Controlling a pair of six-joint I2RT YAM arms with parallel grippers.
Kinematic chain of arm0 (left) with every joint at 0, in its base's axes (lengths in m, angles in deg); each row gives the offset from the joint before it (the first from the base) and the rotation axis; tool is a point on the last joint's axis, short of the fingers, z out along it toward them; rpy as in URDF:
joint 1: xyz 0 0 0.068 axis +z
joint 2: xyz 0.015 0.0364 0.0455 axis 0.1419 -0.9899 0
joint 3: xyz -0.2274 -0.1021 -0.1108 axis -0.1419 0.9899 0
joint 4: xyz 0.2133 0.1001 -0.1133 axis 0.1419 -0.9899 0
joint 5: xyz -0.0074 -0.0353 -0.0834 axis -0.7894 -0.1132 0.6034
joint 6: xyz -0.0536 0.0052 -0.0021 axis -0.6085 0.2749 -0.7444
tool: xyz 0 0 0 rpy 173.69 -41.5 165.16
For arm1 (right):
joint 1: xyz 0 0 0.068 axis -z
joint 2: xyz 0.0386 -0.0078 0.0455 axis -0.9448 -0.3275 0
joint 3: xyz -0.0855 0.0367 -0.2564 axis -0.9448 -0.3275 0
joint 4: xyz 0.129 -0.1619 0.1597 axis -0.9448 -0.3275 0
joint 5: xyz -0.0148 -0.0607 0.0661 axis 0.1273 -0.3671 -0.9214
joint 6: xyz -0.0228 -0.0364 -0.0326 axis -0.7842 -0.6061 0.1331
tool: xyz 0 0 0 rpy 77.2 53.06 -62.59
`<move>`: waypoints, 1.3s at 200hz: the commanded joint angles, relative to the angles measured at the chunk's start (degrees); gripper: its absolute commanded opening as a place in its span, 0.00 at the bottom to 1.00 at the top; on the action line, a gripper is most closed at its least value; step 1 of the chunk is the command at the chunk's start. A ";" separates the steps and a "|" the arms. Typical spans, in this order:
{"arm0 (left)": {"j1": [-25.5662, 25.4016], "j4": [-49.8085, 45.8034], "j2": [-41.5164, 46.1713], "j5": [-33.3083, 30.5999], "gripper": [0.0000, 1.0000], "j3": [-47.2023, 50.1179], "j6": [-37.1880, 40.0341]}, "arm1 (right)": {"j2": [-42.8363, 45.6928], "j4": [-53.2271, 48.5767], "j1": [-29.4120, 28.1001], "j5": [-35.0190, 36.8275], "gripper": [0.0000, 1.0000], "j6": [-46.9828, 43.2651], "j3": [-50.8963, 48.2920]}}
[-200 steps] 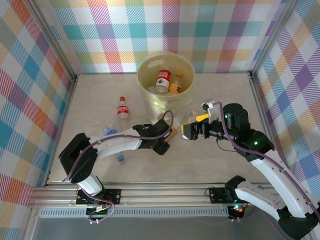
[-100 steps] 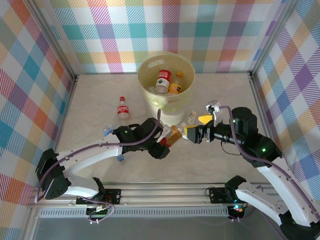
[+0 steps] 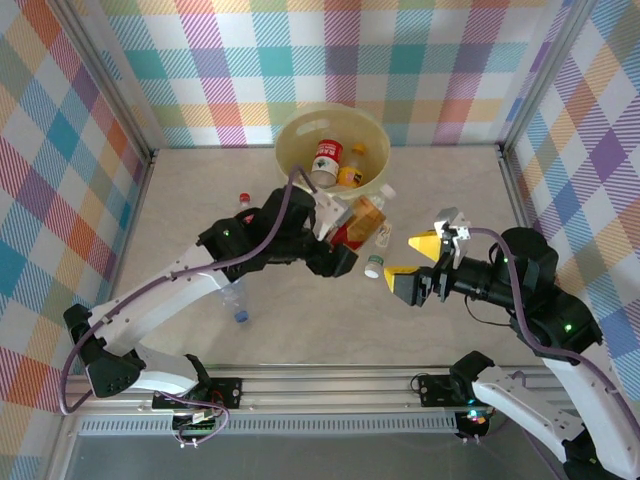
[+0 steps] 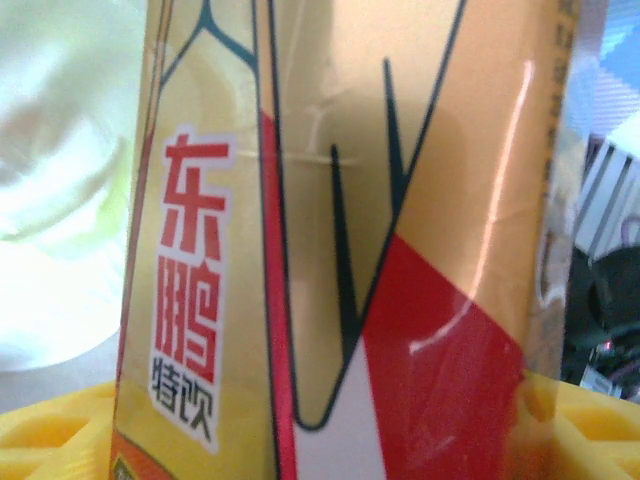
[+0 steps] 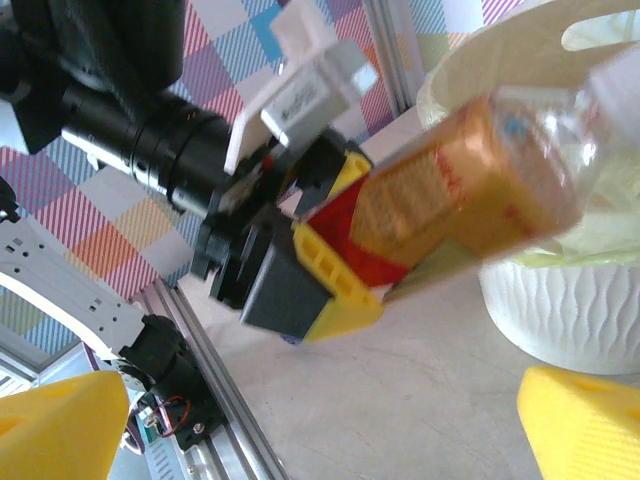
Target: Put the plastic bottles in the bin
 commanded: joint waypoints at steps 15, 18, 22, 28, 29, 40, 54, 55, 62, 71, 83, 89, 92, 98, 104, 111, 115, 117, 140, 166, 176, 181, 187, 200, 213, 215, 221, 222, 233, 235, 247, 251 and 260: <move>3.94 0.75 -3.90 -1.30 0.74 -7.72 -1.89 | 0.09 2.11 0.07 1.88 1.00 1.91 0.70; 4.32 0.76 -4.29 -1.39 0.73 -8.48 -1.85 | 0.03 2.42 0.10 1.93 1.00 2.05 0.69; 4.68 0.68 -4.96 -1.63 0.73 -9.31 -1.77 | 0.00 2.74 0.07 1.89 1.00 2.18 0.61; 5.38 0.38 -5.74 -1.97 0.74 -10.69 -1.54 | -0.02 3.30 0.03 1.88 1.00 2.40 0.45; 5.53 0.35 -5.93 -2.08 0.73 -10.98 -1.56 | -0.02 3.39 0.05 1.88 1.00 2.43 0.44; 6.69 -0.28 -7.69 -2.68 0.73 -13.62 -0.90 | -0.01 4.12 0.07 1.75 1.00 2.63 0.25; 8.18 -1.15 -9.65 -3.14 0.73 -17.29 -0.15 | 0.06 4.93 0.07 1.88 1.00 2.77 0.00; 8.29 -1.21 -9.78 -3.15 0.73 -17.67 -0.07 | 0.07 4.95 0.07 1.88 1.00 2.79 -0.05; 8.90 -1.56 -10.80 -3.27 0.73 -19.66 0.29 | 0.07 5.37 0.07 2.06 1.00 2.86 -0.25; 9.85 -1.95 -12.06 -3.64 0.73 -21.89 0.45 | -0.01 5.78 0.07 2.36 1.00 2.93 -0.51; 11.13 -2.47 -13.75 -4.38 0.73 -24.95 0.52 | -0.24 6.23 0.07 2.58 1.00 3.21 -0.80; 11.67 -2.75 -14.74 -4.63 0.73 -26.35 0.47 | -0.30 6.33 0.07 2.83 1.00 3.29 -0.89; 12.11 -2.89 -15.18 -4.59 0.73 -27.03 0.46 | -0.35 6.37 0.07 2.84 1.00 3.34 -0.96; 12.74 -3.18 -16.16 -4.59 0.74 -28.59 0.42 | -0.37 6.41 0.07 2.91 1.00 3.47 -1.06; 13.47 -3.45 -17.20 -5.10 0.74 -29.96 0.42 | -0.46 6.53 0.07 2.89 1.00 3.56 -1.15; 14.13 -4.09 -18.49 -5.67 0.74 -31.50 0.59 | -0.47 6.53 0.07 2.98 1.00 3.68 -1.24; 14.50 -4.43 -19.19 -5.91 0.74 -32.33 0.96 | -0.54 6.54 0.07 3.10 1.00 3.68 -1.16; 14.71 -4.50 -19.54 -5.94 0.74 -32.75 1.10 | -0.59 6.44 0.07 3.15 1.00 3.74 -1.16; 16.83 -4.69 -23.26 -6.02 0.73 -35.40 2.47 | -0.48 6.05 0.07 3.68 1.00 3.61 -0.90; 18.95 -5.30 -27.02 -6.22 0.73 -38.05 3.18 | -0.63 5.45 0.05 3.99 1.00 3.43 -0.80; 19.44 -6.04 -28.25 -7.13 0.73 -39.07 3.19 | -0.72 5.33 0.07 3.99 1.00 3.43 -0.89; 19.59 -6.44 -28.63 -7.90 0.73 -39.44 3.09 | -0.81 5.37 0.07 3.99 1.00 3.43 -0.89; 19.72 -6.89 -29.08 -8.55 0.73 -39.68 3.10 | -0.92 5.16 0.07 4.08 1.00 3.41 -1.00; 19.77 -7.95 -29.73 -10.58 0.73 -39.73 3.02 | -1.02 4.98 0.07 4.41 1.00 3.43 -1.07; 19.82 -8.88 -29.94 -12.10 0.73 -39.35 2.33 | -1.30 4.81 0.07 4.61 1.00 3.35 -1.22; 19.82 -9.00 -29.98 -12.27 0.73 -39.28 2.12 | -1.31 4.84 0.07 4.63 1.00 3.34 -1.24; 19.82 -9.37 -29.91 -12.80 0.73 -38.91 1.80 | -1.38 4.93 0.07 4.62 1.00 3.32 -1.31; 19.82 -9.41 -29.88 -12.86 0.73 -38.89 1.74 | -1.40 4.95 0.07 4.61 1.00 3.33 -1.28; 19.82 -9.69 -29.61 -13.88 0.73 -37.92 1.12 | -1.49 4.97 0.07 4.61 1.00 3.31 -1.33; 19.82 -9.70 -29.59 -14.06 0.73 -37.73 1.03 | -1.50 4.95 0.07 4.61 1.00 3.34 -1.37; 19.82 -10.01 -29.35 -15.12 0.74 -37.46 0.42 | -1.60 5.09 0.07 4.69 1.00 3.34 -1.50; 19.82 -10.13 -29.33 -15.41 0.74 -37.38 0.35 | -1.60 5.19 0.07 4.69 1.00 3.34 -1.58; 19.82 -10.30 -29.21 -15.87 0.74 -37.38 0.13 | -1.68 5.19 0.07 4.62 1.00 3.40 -1.66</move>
